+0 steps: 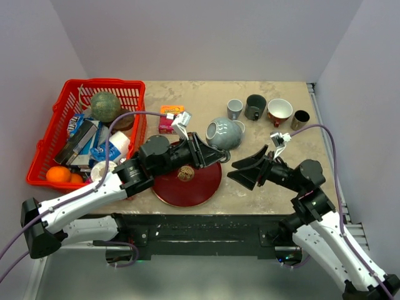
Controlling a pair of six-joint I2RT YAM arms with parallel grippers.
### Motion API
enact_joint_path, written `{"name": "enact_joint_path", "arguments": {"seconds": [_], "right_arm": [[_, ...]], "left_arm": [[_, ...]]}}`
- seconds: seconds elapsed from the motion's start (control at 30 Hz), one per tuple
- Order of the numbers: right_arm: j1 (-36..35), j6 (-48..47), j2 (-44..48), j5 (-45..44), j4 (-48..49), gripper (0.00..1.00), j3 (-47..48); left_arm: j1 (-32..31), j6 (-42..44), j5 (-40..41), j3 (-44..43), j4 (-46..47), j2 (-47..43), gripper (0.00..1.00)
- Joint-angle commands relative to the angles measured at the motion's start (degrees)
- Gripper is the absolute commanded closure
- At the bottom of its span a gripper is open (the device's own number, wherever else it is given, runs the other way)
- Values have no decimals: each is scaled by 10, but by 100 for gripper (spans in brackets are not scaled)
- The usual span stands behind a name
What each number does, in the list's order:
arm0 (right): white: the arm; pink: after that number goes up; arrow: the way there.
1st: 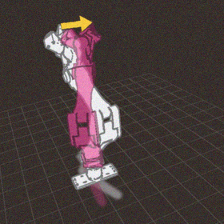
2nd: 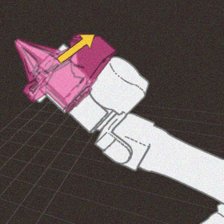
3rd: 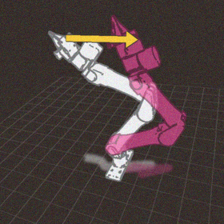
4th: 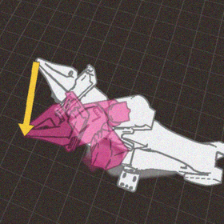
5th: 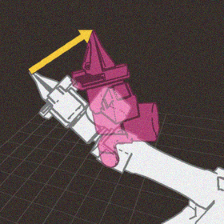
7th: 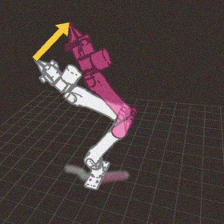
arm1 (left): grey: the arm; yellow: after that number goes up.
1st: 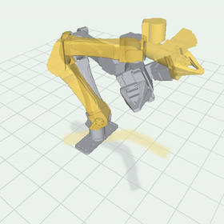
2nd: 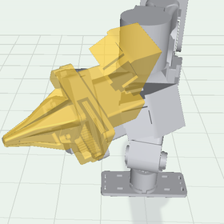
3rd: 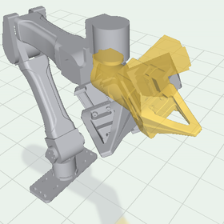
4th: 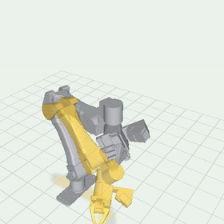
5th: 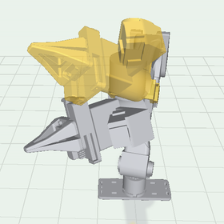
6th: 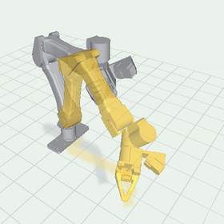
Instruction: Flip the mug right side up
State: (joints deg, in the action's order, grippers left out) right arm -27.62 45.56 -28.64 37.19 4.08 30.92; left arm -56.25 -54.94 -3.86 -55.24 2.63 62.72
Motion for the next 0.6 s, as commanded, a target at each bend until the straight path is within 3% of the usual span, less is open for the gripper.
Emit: {"name": "enact_joint_path", "arguments": {"seconds": [0.0,0.17,0.4,0.57], "right_arm": [[2,43,-25,32,96,15,43],[2,51,-69,43,110,21,87],[1,132,-98,49,225,27,83],[1,158,-110,38,250,33,74]], "left_arm": [[4,-5,-46,-10,146,-63,100],[3,9,-62,7,166,-86,100],[3,13,-75,33,227,-97,100],[0,13,-80,55,284,-95,100]]}}
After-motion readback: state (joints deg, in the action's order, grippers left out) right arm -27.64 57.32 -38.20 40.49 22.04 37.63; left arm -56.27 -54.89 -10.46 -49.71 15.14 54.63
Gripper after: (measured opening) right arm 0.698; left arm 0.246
